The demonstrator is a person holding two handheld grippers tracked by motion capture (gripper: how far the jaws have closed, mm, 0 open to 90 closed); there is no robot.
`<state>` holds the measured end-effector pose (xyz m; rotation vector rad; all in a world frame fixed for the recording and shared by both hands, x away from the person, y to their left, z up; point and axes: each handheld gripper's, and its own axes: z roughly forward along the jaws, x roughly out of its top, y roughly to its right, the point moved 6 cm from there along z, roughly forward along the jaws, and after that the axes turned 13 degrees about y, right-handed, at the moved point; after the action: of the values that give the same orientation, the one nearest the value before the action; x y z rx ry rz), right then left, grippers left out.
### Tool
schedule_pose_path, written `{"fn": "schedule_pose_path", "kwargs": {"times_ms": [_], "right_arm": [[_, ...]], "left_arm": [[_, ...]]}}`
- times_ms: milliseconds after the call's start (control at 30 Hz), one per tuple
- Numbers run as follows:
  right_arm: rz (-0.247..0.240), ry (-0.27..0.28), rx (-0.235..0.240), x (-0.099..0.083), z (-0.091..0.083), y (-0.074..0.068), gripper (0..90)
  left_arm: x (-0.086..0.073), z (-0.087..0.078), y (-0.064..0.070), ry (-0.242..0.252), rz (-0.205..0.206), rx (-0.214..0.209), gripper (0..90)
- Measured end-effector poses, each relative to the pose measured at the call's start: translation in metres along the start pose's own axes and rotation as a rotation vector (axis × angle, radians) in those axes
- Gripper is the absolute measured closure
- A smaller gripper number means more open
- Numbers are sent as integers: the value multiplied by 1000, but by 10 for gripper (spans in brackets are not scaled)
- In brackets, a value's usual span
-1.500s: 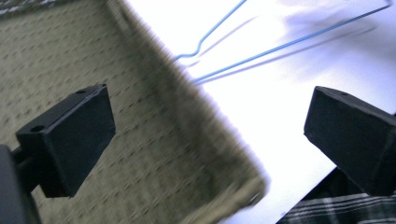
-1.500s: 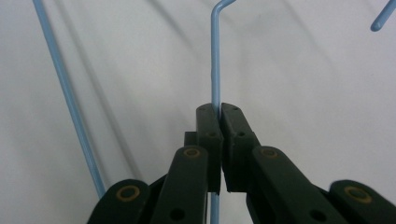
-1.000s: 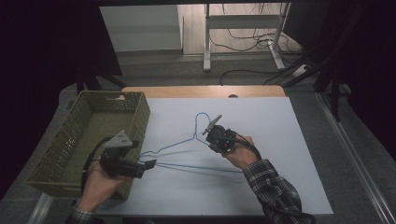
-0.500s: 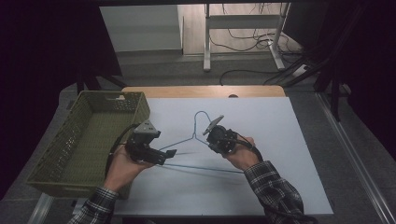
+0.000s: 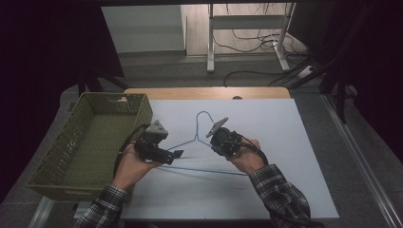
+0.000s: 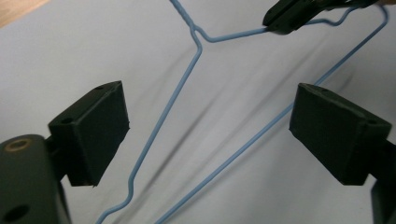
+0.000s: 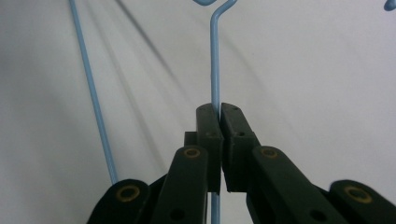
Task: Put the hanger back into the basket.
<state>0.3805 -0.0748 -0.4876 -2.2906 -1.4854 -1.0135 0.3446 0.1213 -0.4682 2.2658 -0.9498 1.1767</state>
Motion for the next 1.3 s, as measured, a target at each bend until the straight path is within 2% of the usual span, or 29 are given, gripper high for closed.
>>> {"fn": "schedule_pose_path", "kwargs": {"times_ms": [100, 300, 467, 567, 600, 667, 700, 833, 867, 900, 967, 1100, 1300], "right_arm": [[-1, 3, -1, 1, -1, -1, 873], [-7, 8, 2, 1, -2, -1, 873], [-5, 14, 0, 2, -3, -2, 873], [-6, 18, 0, 3, -4, -2, 873], [-6, 20, 0, 3, -4, -2, 873], [-6, 22, 0, 3, -4, -2, 873], [-5, 23, 3, 2, -5, -2, 873], [-2, 23, 2, 1, -5, -1, 872], [1, 24, 4, 1, -5, -1, 872], [1, 25, 6, 1, -5, -1, 872], [5, 28, 11, 0, -7, 0, 872], [8, 38, 11, 2, -10, 2, 871], [7, 37, 18, 3, -15, 6, 863]], "left_arm": [[1, 9, -2, -14, 10, 17, 163], [1, 32, -1, -56, 45, 38, 301], [-2, 50, -6, -116, 85, 72, 419], [-4, 59, -9, -142, 93, 71, 489], [-5, 61, -10, -146, 94, 71, 539], [-8, 66, -10, -158, 100, 69, 561], [-9, 67, -13, -189, 131, 73, 583], [-10, 69, -13, -187, 163, 52, 764], [-10, 68, -12, -192, 193, 52, 773], [-10, 69, -9, -184, 202, 56, 785], [-8, 67, -8, -189, 247, 62, 806], [-3, 62, -7, -212, 338, 52, 831], [0, 58, -2, -206, 409, 26, 860]]}}
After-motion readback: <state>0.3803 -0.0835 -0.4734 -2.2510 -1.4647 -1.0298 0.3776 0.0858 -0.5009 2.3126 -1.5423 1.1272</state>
